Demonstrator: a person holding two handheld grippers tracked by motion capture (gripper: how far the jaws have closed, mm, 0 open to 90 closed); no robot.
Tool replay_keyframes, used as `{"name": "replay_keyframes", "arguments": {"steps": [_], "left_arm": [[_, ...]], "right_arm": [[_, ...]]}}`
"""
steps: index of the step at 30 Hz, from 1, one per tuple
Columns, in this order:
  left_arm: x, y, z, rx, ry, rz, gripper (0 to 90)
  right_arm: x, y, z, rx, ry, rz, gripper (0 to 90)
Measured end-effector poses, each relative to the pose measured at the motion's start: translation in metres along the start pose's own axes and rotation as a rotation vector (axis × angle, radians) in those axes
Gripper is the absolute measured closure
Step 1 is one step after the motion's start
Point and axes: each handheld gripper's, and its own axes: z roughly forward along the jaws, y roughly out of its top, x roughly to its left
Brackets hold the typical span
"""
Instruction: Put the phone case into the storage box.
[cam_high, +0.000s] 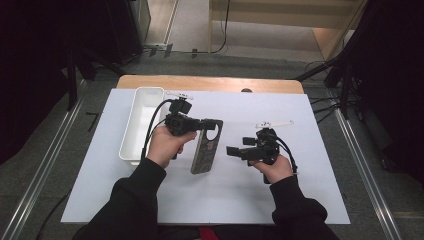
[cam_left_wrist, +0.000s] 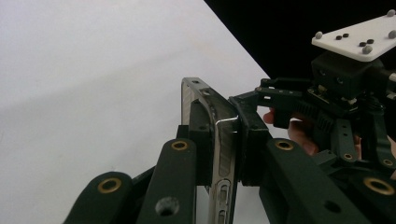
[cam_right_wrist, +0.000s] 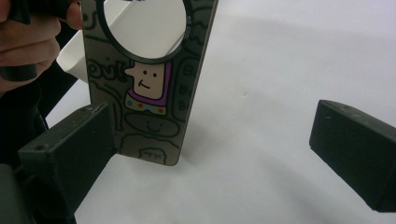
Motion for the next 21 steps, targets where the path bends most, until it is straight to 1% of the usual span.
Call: {"name": "replay_keyframes", "arguments": {"steps": [2,5,11,13,14,16,21], "left_arm": [[-0.0008,-0.0009,0.0013,0.007,-0.003,0.01,78.9],[-0.0006,-0.0023,0.0035,0.012,-0.018,0.006,79.0],[-0.0018,-0.0053,0.0073,0.028,-0.044,0.014,79.0],[-0.0021,-0.0056,0.0074,0.031,-0.053,0.017,79.0],[-0.0021,-0.0058,0.0076,0.029,-0.062,0.017,79.0],[-0.0029,-0.0061,0.0077,0.027,-0.067,0.014,79.0],[-0.0041,-0.0061,0.0073,0.027,-0.075,0.019,79.0]], "right_arm": [[0.0002,0.0006,0.0,-0.001,0.001,-0.008,0.0],[0.0006,0.0013,-0.0002,-0.001,0.004,-0.011,0.0],[-0.0008,0.0021,-0.0002,-0.009,0.007,-0.019,0.0],[-0.0016,0.0021,-0.0008,-0.013,0.008,-0.021,9.2],[-0.0016,0.0022,-0.001,-0.014,0.004,-0.023,11.8],[-0.002,0.0022,-0.0006,-0.011,-0.002,-0.033,12.0],[-0.0042,0.003,0.0001,-0.021,0.011,-0.038,12.0]]}}
